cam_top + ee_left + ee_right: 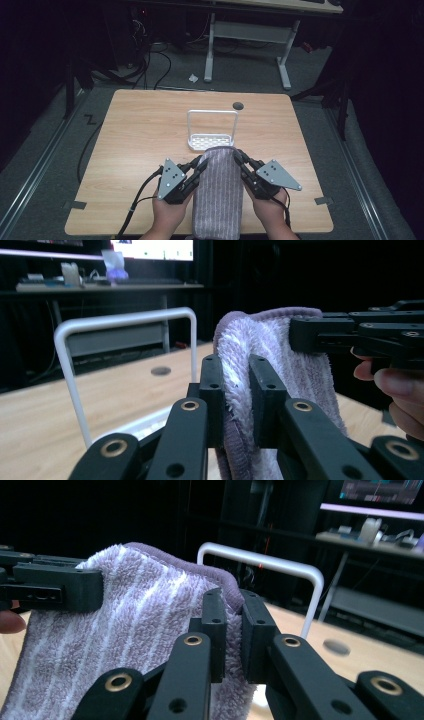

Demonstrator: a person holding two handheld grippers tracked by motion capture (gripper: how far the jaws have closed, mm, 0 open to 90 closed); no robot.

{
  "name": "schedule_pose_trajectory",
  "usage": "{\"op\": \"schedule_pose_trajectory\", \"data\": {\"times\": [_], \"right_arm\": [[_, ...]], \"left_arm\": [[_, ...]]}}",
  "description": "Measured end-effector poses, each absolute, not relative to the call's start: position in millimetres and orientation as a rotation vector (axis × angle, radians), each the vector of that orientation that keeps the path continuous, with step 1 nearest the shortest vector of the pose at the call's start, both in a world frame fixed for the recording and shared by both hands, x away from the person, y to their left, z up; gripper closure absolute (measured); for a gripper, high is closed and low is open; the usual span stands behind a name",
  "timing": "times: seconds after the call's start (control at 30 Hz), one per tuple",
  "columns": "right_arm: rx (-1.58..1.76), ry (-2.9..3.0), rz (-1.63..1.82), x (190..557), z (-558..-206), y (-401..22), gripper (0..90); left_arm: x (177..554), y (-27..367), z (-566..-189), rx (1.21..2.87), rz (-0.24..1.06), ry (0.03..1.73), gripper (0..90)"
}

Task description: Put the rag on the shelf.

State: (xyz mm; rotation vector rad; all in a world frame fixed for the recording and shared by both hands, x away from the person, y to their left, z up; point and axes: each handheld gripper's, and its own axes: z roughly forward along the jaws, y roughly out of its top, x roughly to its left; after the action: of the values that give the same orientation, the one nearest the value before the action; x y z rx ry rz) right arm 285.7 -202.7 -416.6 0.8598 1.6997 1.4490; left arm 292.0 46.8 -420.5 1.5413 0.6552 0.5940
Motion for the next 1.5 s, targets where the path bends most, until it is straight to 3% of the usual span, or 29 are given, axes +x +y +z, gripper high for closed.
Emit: {"op": "schedule_pose_trajectory", "data": {"times": [0.7,1.5], "right_arm": [[0.779,1.548,1.505,315,-339,-202,83.3],[0.84,1.495,1.441,398,-317,-200,83.4]], "left_arm": [[337,43,-346,1.45,0.713,0.57,79.4],[423,32,-324,1.524,0.79,0.634,79.4]]}}
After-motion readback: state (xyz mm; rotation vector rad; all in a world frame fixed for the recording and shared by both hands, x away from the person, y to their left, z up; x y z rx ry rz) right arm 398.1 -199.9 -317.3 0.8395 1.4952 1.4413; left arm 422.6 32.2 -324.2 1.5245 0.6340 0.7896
